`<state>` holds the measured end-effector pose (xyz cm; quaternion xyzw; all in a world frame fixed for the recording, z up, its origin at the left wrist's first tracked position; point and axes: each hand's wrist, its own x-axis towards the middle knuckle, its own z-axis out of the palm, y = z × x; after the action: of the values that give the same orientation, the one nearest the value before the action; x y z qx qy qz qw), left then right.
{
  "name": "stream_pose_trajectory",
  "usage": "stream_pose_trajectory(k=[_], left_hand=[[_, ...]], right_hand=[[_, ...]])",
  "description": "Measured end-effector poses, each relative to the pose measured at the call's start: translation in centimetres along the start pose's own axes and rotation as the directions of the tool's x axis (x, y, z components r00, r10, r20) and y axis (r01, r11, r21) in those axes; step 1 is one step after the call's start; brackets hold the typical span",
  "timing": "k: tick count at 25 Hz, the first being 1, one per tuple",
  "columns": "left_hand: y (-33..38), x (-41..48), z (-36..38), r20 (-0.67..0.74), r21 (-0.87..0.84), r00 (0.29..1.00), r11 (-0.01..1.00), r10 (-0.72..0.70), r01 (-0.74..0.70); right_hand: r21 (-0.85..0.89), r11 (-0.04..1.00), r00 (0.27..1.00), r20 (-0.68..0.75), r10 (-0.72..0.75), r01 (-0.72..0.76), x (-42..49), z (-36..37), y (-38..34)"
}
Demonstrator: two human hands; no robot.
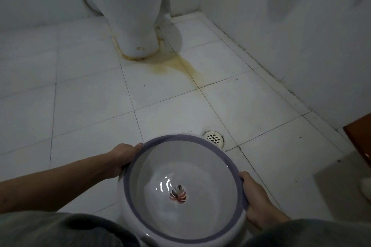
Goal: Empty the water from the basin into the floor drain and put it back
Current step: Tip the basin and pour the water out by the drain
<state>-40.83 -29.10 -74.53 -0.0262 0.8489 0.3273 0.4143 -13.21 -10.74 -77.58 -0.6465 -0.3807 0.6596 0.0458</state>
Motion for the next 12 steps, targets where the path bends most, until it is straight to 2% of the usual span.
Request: stream_pose_trajectory(k=[12], left_hand=[[0.7,-1.2,0.2,0.032,-0.018,0.999,1.0,0.012,-0.011]], right_hand=[[0.032,0.999,1.0,0.004,0.014,-0.015,-0.8,-1.0,-0.2]])
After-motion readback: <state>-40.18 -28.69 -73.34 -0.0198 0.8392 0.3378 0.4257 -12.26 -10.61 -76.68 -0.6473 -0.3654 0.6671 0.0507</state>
